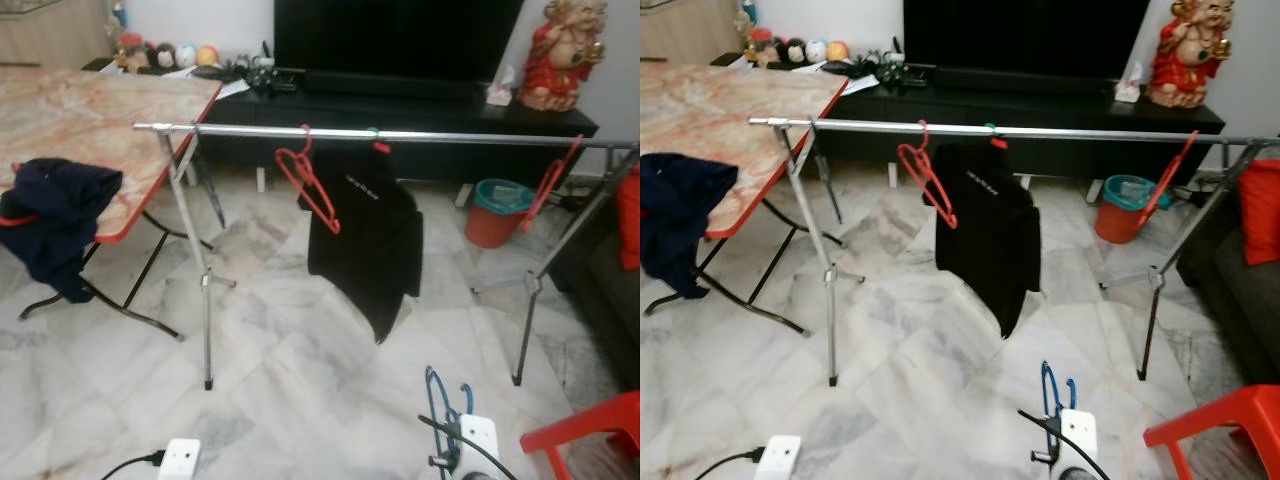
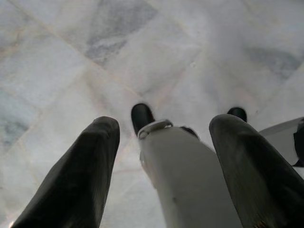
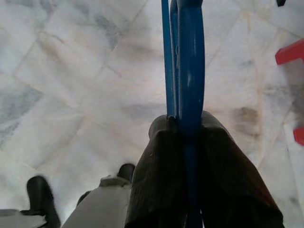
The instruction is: Hang hanger
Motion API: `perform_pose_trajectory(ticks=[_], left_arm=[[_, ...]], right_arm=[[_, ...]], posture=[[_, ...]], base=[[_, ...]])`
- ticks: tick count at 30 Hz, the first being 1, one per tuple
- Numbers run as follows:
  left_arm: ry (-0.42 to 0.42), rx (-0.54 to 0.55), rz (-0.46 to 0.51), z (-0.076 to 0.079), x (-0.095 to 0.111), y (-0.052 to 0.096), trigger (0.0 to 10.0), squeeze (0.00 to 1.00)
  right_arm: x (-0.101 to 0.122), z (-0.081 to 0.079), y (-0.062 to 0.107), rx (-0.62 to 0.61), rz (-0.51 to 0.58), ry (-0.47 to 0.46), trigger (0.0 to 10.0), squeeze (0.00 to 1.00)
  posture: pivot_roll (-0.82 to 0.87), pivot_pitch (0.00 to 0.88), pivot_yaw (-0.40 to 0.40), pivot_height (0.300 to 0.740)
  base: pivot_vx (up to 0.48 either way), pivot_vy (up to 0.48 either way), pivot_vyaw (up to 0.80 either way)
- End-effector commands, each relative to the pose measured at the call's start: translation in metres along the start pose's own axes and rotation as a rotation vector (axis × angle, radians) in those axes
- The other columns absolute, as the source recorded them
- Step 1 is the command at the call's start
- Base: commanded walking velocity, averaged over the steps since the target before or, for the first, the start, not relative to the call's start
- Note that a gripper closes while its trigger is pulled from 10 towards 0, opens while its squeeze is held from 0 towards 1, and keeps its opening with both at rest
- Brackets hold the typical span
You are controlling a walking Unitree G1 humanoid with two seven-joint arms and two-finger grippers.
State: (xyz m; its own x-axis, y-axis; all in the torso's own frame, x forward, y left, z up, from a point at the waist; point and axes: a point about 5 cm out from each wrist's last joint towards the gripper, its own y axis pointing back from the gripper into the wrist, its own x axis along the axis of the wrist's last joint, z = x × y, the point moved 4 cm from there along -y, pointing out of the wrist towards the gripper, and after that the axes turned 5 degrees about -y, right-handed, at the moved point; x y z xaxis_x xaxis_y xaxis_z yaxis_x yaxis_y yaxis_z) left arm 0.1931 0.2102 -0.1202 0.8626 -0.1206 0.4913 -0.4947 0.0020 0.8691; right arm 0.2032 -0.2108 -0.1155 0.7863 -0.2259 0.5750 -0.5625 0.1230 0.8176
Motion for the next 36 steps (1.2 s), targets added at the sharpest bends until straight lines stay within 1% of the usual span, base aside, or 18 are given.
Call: perform_pose_trajectory(ticks=[1, 9, 16, 20, 23, 28, 29, 30, 32, 33, 34, 36], left_arm=[[-0.01, -0.022, -0.015, 0.008, -0.005, -0.001, 10.0, 0.0], [-0.012, -0.021, -0.012, 0.008, -0.003, -0.001, 10.0, 0.0], [-0.032, -0.017, -0.008, 0.008, -0.001, -0.001, 10.0, 0.0], [-0.017, -0.001, 0.005, 0.006, 0.002, -0.001, 10.0, 0.0], [-0.008, -0.002, 0.015, 0.006, 0.004, -0.001, 10.0, 0.0], [0.009, -0.008, 0.024, 0.007, 0.007, -0.002, 10.0, 0.0], [0.002, -0.009, 0.026, 0.008, 0.007, -0.002, 10.0, 0.0], [0.002, -0.009, 0.026, 0.008, 0.007, -0.002, 10.0, 0.0], [-0.006, -0.01, 0.029, 0.007, 0.008, -0.002, 10.0, 0.0], [-0.006, -0.01, 0.03, 0.007, 0.008, -0.002, 10.0, 0.0], [-0.005, -0.009, 0.034, 0.007, 0.008, -0.002, 10.0, 0.0], [-0.005, -0.008, 0.035, 0.007, 0.009, -0.002, 10.0, 0.0]], right_arm=[[0.003, 0.005, 0.0, -0.014, 0.013, 0.003, 10.0, 0.0], [0.006, 0.005, 0.0, -0.015, 0.021, 0.0, 10.0, 0.0], [0.009, 0.005, 0.0, -0.023, 0.034, -0.01, 10.0, 0.0], [0.025, 0.01, -0.001, -0.055, 0.088, -0.056, 10.0, 0.0], [0.032, 0.012, -0.001, -0.065, 0.112, -0.068, 10.0, 0.0], [0.061, 0.013, -0.001, -0.081, 0.207, -0.089, 10.0, 0.0], [0.08, 0.015, 0.0, -0.098, 0.27, -0.1, 10.0, 0.0], [0.08, 0.015, 0.0, -0.098, 0.27, -0.1, 10.0, 0.0], [0.101, 0.017, 0.003, -0.117, 0.342, -0.116, 10.0, 0.0], [0.109, 0.016, 0.004, -0.115, 0.37, -0.115, 10.0, 0.0], [0.122, 0.013, 0.006, -0.107, 0.416, -0.116, 10.0, 0.0], [0.13, 0.012, 0.008, -0.098, 0.448, -0.128, 10.0, 0.0]], posture=[[-0.08, 0.0, -0.069, 0.74], [-0.08, 0.0, -0.075, 0.74], [-0.08, 0.0, -0.074, 0.74], [-0.08, 0.0, -0.071, 0.74], [-0.09, 0.0, -0.07, 0.74], [-0.09, 0.0, -0.069, 0.74], [-0.09, 0.0, -0.069, 0.74], [-0.09, 0.0, -0.069, 0.74], [-0.09, 0.0, -0.067, 0.74], [-0.09, 0.0, -0.067, 0.74], [-0.09, 0.0, -0.067, 0.74], [-0.09, 0.0, -0.067, 0.74]], base=[[0.0, -0.27, 0.0], [0.0, -0.274, 0.0], [0.0, 0.0, 0.0], [0.0, 0.0, 0.0], [0.0, 0.0, 0.0], [0.0, 0.0, 0.0], [0.0, 0.0, 0.0], [0.0, 0.0, 0.0], [0.0, 0.0, 0.0], [0.0, 0.0, 0.0], [0.0, 0.0, 0.0], [0.0, 0.0, 0.0]])
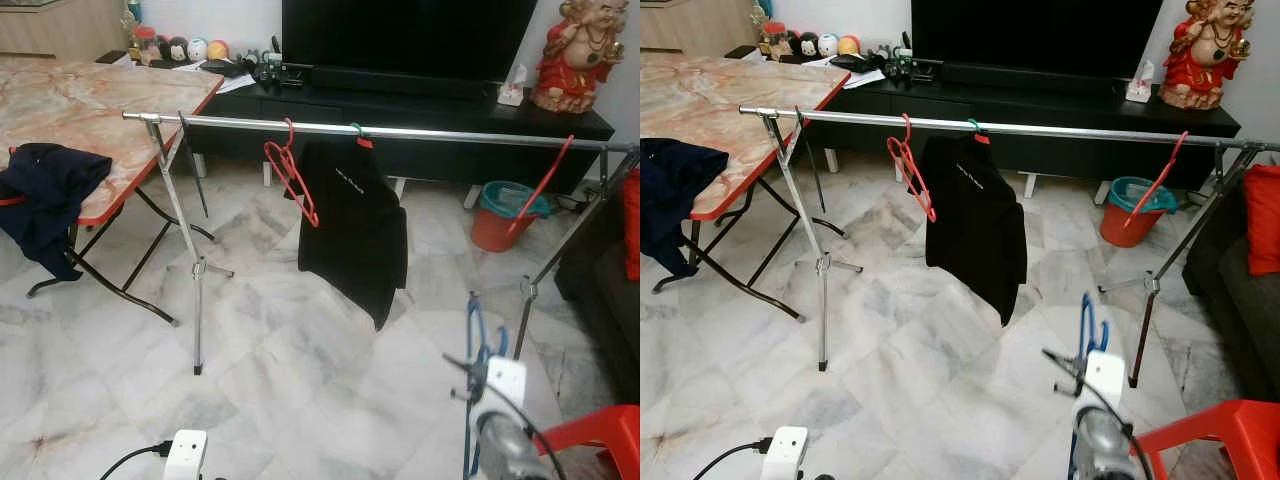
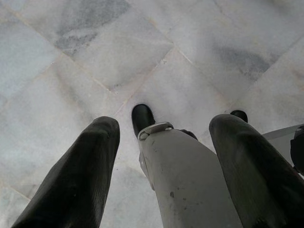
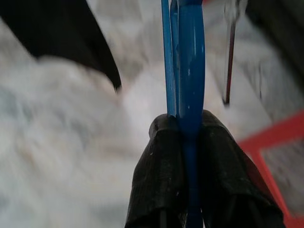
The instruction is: Hang hanger
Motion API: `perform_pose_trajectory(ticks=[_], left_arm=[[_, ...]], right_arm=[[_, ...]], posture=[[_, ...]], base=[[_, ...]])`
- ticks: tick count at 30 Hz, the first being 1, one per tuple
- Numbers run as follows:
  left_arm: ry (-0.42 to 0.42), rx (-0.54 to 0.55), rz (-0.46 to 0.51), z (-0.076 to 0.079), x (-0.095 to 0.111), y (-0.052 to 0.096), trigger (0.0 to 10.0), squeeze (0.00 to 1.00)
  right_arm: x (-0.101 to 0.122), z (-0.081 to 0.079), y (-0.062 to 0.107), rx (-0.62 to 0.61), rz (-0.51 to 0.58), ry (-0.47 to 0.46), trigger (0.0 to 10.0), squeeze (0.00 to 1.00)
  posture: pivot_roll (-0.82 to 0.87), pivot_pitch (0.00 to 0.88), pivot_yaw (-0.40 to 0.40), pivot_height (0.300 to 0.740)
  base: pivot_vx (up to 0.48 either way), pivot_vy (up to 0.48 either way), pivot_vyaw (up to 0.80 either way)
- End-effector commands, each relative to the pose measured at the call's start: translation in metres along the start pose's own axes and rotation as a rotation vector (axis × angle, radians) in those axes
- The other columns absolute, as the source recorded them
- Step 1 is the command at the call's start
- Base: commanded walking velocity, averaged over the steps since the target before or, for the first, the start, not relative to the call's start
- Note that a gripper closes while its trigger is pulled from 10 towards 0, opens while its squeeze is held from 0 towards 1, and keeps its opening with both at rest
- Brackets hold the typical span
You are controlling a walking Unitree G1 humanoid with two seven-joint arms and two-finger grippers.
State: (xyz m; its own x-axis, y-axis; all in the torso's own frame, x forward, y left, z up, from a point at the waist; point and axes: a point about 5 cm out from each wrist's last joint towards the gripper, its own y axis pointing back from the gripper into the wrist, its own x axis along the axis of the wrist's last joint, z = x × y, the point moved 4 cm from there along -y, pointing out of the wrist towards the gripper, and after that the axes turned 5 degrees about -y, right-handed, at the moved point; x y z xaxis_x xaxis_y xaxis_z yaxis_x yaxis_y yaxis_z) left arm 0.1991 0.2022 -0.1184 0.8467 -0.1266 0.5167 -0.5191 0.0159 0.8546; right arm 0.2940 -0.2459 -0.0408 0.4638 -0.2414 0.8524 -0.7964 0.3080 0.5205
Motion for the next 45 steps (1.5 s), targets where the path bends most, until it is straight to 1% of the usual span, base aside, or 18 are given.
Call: perform_pose_trajectory(ticks=[1, 2, 5, 12, 19, 28, 35, 45], left_arm=[[-0.002, 0.004, 0.01, -0.001, 0.002, 0.0, 10.0, 0.0], [-0.001, 0.006, 0.015, -0.001, 0.003, 0.0, 10.0, 0.0], [-0.003, 0.007, 0.016, -0.001, 0.003, 0.0, 10.0, 0.0], [-0.011, 0.005, 0.018, -0.001, 0.004, 0.0, 10.0, 0.0], [-0.016, -0.001, 0.018, -0.001, 0.004, 0.0, 10.0, 0.0], [-0.015, -0.002, 0.017, -0.001, 0.004, 0.0, 10.0, 0.0], [-0.015, -0.005, 0.018, -0.001, 0.004, 0.0, 10.0, 0.0], [-0.015, -0.008, 0.017, 0.0, 0.004, 0.0, 10.0, 0.0]], right_arm=[[0.019, 0.0, -0.003, 0.003, 0.075, -0.03, 10.0, 0.0], [0.031, -0.004, -0.004, 0.015, 0.123, -0.051, 10.0, 0.0], [0.044, -0.008, -0.005, 0.03, 0.174, -0.046, 10.0, 0.0], [0.062, -0.01, -0.006, 0.038, 0.235, -0.052, 10.0, 0.0], [0.074, -0.013, -0.008, 0.045, 0.265, -0.05, 10.0, 0.0], [0.081, -0.017, -0.008, 0.056, 0.279, -0.044, 10.0, 0.0], [0.084, -0.014, -0.009, 0.042, 0.28, -0.053, 10.0, 0.0], [0.087, -0.014, -0.01, 0.042, 0.278, -0.052, 10.0, 0.0]], posture=[[-0.09, 0.0, -0.067, 0.74], [-0.09, 0.0, -0.067, 0.74], [-0.09, 0.0, -0.065, 0.74], [-0.09, 0.0, -0.063, 0.74], [-0.09, 0.0, -0.063, 0.74], [-0.09, 0.0, -0.064, 0.74], [-0.09, 0.0, -0.065, 0.74], [-0.09, 0.0, -0.064, 0.74]], base=[[0.0, 0.0, 0.0], [0.0, 0.0, 0.0], [0.0, 0.0, 0.0], [0.0, 0.0, 0.0], [0.251, 0.0, 0.0], [0.273, 0.0, 0.0], [0.283, 0.0, 0.0], [0.287, 0.0, 0.0]])
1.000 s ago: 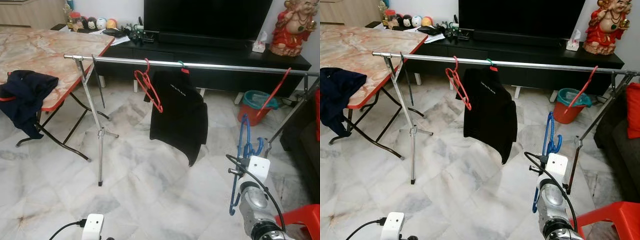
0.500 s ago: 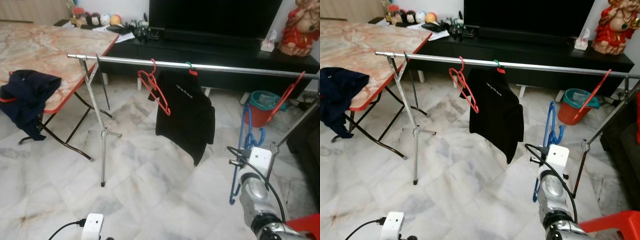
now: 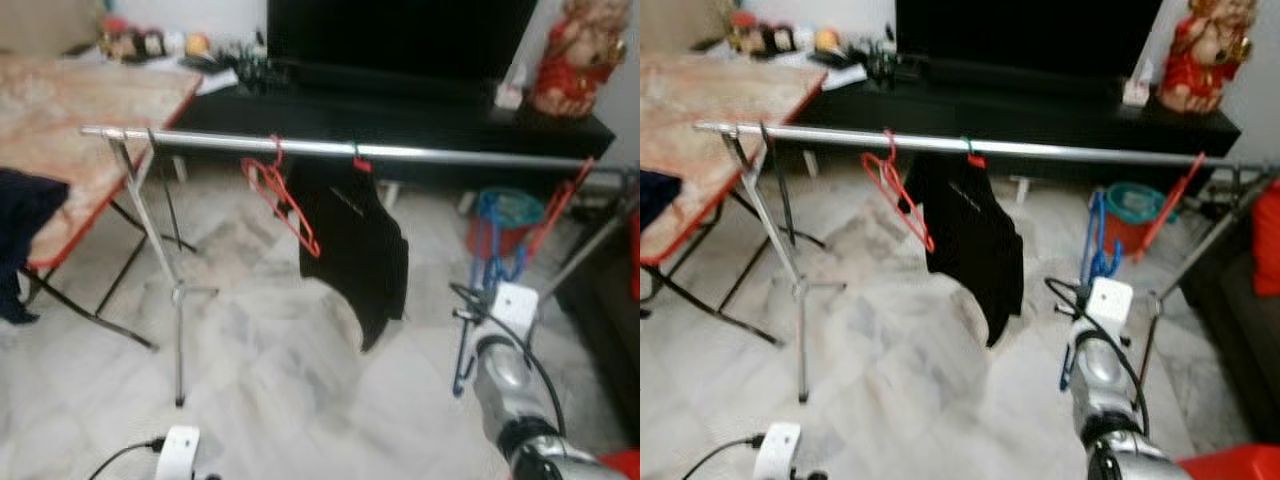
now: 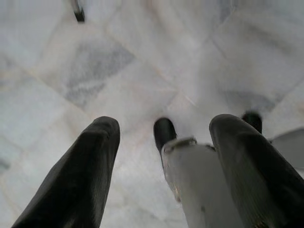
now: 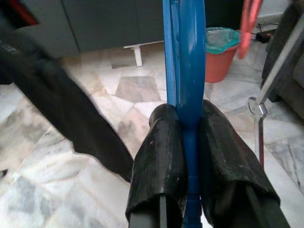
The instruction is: Hang hanger
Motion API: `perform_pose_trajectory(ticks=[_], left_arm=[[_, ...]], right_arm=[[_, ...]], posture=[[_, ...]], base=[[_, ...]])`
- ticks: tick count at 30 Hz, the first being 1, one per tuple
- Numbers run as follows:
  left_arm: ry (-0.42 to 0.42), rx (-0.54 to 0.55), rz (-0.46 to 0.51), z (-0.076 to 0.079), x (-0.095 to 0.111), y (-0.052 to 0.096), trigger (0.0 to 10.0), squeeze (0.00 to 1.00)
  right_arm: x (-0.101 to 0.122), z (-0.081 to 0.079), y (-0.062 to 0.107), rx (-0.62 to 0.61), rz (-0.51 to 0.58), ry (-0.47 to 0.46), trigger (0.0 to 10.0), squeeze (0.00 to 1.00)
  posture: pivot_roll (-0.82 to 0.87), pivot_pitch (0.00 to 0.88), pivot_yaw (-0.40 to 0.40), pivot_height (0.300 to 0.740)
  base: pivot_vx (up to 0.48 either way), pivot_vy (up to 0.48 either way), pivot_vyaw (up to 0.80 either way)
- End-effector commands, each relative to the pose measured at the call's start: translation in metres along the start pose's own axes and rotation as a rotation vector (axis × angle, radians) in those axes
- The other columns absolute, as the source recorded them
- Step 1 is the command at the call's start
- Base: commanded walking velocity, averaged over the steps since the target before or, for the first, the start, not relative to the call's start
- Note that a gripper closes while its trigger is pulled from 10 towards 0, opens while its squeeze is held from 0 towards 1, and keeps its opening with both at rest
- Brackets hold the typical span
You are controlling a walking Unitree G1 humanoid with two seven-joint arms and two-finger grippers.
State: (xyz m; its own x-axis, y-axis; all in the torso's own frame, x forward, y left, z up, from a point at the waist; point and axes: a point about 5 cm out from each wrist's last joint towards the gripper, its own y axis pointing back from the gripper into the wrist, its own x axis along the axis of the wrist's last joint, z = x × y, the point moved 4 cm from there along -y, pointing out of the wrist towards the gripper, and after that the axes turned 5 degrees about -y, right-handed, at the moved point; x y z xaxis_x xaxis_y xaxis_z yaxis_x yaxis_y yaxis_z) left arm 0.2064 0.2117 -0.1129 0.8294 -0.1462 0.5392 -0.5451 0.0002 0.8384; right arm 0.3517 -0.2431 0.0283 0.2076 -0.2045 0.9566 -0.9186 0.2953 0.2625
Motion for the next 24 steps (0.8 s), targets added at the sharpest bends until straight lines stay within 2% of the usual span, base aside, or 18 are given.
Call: perform_pose_trajectory(ticks=[1, 24], left_arm=[[0.005, -0.028, -0.011, 0.01, -0.003, -0.001, 10.0, 0.0], [0.0, -0.036, -0.013, 0.01, -0.003, -0.001, 10.0, 0.0]], right_arm=[[0.002, 0.015, 0.0, -0.038, 0.003, 0.004, 10.0, 0.0], [-0.013, 0.014, 0.003, -0.036, -0.063, 0.014, 10.0, 0.0]], posture=[[-0.09, 0.0, -0.064, 0.74], [-0.09, 0.0, -0.062, 0.74]], base=[[0.292, 0.0, 0.0], [0.29, 0.0, 0.0]])
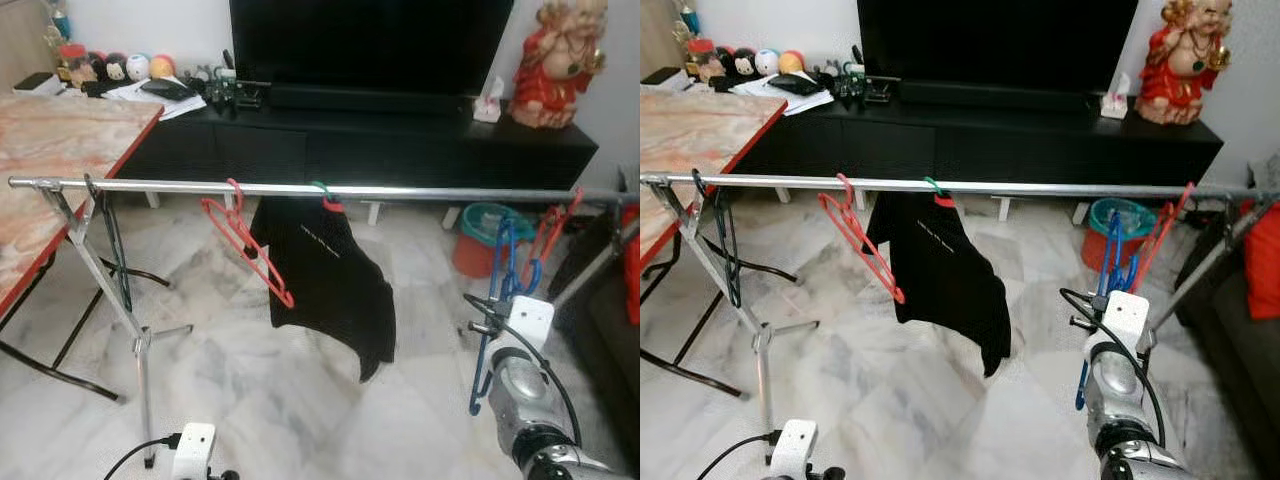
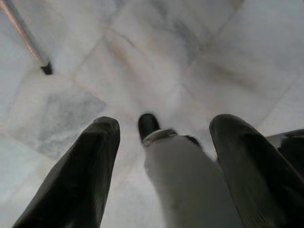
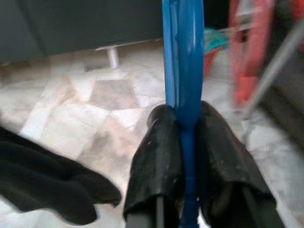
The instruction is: Hang hanger
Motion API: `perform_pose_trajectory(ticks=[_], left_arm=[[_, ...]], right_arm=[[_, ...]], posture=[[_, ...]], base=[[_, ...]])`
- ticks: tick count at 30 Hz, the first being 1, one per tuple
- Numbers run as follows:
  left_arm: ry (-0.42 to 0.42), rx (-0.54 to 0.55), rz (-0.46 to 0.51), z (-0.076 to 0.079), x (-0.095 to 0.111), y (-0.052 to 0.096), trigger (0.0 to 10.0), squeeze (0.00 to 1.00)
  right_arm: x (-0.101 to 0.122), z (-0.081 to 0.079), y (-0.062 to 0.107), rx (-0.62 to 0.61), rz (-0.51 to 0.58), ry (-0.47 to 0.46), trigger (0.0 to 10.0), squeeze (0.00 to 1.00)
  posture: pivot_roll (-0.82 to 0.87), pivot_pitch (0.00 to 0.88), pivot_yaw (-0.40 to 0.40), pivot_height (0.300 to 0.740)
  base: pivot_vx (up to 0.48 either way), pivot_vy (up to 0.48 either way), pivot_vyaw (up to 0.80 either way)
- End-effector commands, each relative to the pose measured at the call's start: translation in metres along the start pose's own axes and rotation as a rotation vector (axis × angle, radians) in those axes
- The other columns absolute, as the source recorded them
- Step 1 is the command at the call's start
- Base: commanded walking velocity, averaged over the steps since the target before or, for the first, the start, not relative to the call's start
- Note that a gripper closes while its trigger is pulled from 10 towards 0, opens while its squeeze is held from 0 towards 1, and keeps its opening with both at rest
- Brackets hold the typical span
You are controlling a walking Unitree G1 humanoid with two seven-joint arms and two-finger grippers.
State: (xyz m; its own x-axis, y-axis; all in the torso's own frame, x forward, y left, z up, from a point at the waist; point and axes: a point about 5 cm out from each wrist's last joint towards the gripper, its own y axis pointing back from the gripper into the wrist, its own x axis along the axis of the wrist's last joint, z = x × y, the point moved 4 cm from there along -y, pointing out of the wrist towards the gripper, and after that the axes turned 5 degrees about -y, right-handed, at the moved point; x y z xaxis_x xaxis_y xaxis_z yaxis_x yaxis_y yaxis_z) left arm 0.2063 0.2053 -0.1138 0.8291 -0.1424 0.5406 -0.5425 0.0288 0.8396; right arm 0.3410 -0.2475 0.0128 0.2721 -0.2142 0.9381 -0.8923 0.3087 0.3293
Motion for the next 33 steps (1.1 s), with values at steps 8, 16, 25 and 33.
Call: perform_pose_trajectory(ticks=[8, 16, 25, 33], left_arm=[[-0.005, -0.009, -0.017, 0.0038, -0.0044, -0.0001, 10.0, 0.0], [-0.005, -0.01, -0.017, 0.0035, -0.0047, 0.0, 10.0, 0.0], [-0.006, -0.011, -0.019, 0.0038, -0.0051, 0.0, 10.0, 0.0], [-0.006, -0.005, -0.015, 0.0033, -0.0049, 0.0, 10.0, 0.0]], right_arm=[[0.0023, 0.0043, -0.001, -0.005, 0.0, 0.004, 10.0, 0.0], [0.002, 0.002, -0.001, 0.003, -0.003, 0.004, 10.0, 0.0], [0.0032, 0.0003, -0.0014, 0.012, 0.0, 0.005, 10.0, 0.0], [0.0066, -0.0045, -0.0017, 0.04, 0.019, 0.021, 10.0, 0.0]], posture=[[-0.09, 0.0, -0.062, 0.74], [-0.09, 0.0, -0.062, 0.74], [-0.09, 0.0, -0.063, 0.74], [-0.09, 0.0, -0.063, 0.74]], base=[[0.292, 0.0, 0.0], [0.293, 0.0, 0.0], [0.294, 0.0, 0.0], [0.145, 0.0, 0.0]])
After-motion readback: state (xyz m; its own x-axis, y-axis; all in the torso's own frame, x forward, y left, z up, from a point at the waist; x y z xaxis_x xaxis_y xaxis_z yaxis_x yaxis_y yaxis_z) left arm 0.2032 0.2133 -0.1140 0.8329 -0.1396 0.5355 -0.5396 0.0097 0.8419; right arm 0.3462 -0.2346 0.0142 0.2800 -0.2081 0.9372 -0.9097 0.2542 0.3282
